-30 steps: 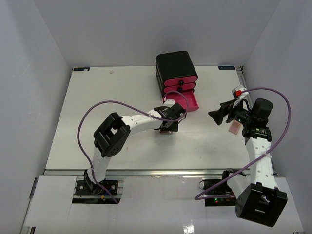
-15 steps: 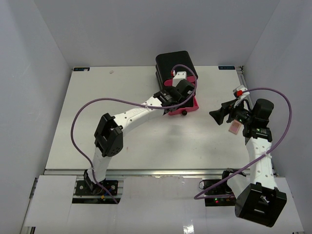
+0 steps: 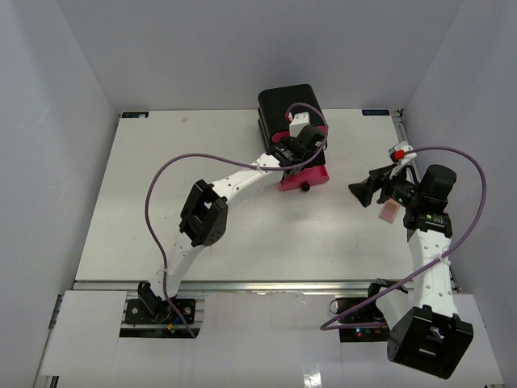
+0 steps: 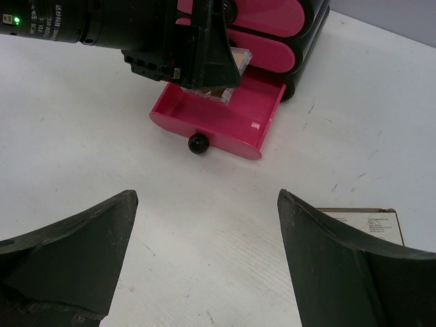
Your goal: Organize the makeup
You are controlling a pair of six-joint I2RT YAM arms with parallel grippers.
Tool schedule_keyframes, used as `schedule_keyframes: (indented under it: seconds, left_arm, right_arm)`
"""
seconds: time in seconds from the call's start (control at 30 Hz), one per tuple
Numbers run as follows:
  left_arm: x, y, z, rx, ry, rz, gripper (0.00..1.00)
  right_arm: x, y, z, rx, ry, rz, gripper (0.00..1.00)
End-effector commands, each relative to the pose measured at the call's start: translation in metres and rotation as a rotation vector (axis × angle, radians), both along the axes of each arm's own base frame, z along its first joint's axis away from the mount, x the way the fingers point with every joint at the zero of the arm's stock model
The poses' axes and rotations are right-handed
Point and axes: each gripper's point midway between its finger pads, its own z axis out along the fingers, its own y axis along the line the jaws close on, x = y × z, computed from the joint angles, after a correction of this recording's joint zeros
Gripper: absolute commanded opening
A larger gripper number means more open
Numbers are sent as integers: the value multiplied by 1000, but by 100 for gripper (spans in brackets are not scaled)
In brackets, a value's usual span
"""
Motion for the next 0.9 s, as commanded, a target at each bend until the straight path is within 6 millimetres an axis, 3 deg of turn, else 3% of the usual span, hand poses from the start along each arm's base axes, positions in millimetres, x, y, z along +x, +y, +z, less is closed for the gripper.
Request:
schedule_keyframes:
  seconds: [0.0,0.2,0.47,0.77,0.87]
  left_arm:
    - [8,-12,23,-104,-28,16,21]
    - [8,-19,-4,-110,14,8,22]
    - [11,-25,-17,-110,21,-2,26]
    - [9,-30,-24,-111,33,-44,58]
    - [9,-30,-24,-106,32,-52,63]
  right_arm:
    - [-1,-1,9,0,-35,-2,90]
    - [-1,-1,9,1,-34,-5,90]
    - [-1,-1,9,2,-34,-5,90]
    - [-1,-3,9,0,-34,-10,90]
    - [-1,-4,9,1,-35,-13,90]
